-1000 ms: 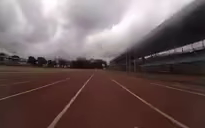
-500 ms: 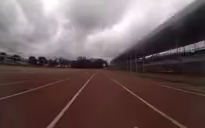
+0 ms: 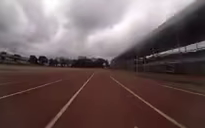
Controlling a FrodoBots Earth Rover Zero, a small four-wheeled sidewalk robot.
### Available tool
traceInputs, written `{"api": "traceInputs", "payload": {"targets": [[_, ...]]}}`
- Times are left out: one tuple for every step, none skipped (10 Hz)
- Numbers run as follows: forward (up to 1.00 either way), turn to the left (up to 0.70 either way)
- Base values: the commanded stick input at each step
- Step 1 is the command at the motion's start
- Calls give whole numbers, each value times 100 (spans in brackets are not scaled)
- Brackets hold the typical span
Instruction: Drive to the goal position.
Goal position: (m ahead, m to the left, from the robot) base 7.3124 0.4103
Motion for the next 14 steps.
{"api": "traceInputs", "payload": {"targets": [[70, 0], [70, 0], [70, 0], [70, 0], [70, -21], [70, -35], [70, -35], [70, -35], [70, -35], [70, -35], [70, -35], [70, -27], [70, -18], [70, -10]]}}
